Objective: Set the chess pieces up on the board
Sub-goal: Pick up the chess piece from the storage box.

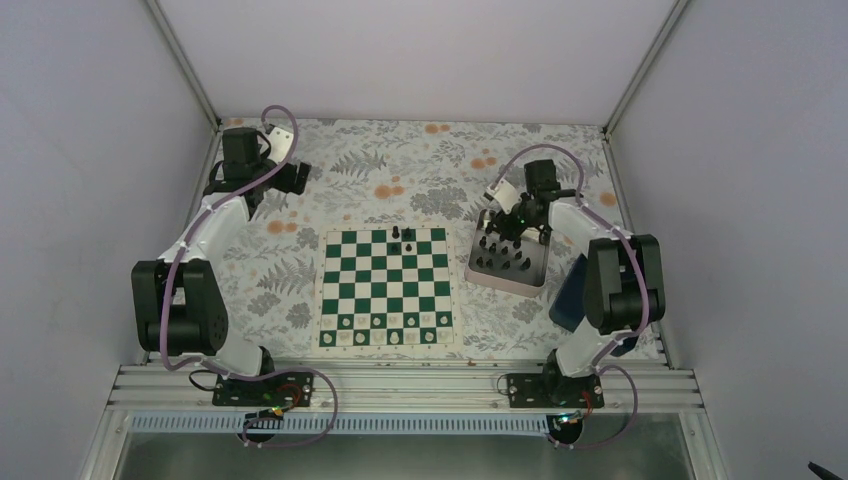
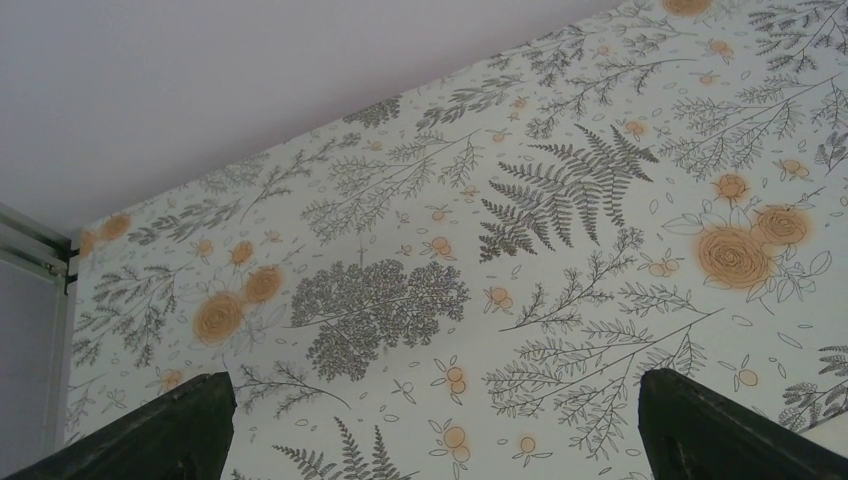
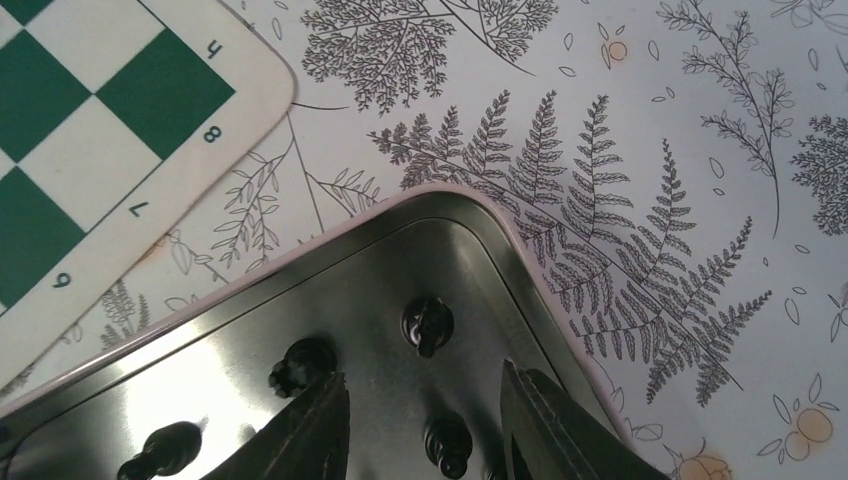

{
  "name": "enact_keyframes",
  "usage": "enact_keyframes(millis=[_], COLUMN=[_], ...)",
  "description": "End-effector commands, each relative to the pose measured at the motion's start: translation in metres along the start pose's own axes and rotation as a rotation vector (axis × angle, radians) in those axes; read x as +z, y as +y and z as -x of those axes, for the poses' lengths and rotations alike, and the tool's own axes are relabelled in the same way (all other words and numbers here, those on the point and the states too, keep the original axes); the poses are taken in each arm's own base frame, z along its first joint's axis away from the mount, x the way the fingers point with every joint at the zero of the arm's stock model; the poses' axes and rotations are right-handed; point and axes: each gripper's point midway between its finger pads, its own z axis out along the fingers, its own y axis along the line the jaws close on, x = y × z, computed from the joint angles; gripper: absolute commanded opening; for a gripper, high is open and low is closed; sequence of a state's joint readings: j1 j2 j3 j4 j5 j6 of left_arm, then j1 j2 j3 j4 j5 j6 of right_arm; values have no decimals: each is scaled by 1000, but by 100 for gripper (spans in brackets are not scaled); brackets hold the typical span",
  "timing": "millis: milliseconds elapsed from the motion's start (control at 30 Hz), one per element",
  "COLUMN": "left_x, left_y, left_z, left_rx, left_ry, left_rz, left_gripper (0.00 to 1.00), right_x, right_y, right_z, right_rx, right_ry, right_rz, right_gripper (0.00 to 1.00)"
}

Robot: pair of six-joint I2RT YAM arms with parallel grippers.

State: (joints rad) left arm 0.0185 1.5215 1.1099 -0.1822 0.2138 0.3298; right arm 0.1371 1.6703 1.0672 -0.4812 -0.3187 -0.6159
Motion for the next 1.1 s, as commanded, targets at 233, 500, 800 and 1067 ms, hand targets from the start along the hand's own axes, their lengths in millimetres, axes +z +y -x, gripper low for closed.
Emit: enact_keyframes(millis=[233, 500, 800, 1067], left_x=[2, 3, 5, 7], left_y=[2, 3, 2, 1], left_z=[0, -2, -6, -10], left_rx=[20, 20, 20, 19], left_ry=[0, 4, 14, 23], left_rz=[19, 21, 18, 14], left_gripper=[100, 100, 100, 100], right_x=[21, 28, 40, 48], right_y=[-2, -6, -8, -11], right_z=[11, 11, 7, 4], right_rx=[-18, -16, -10, -6], right_ry=[36, 41, 57, 78], right_rz=[11, -10, -24, -50], right_gripper=[39, 36, 31, 16])
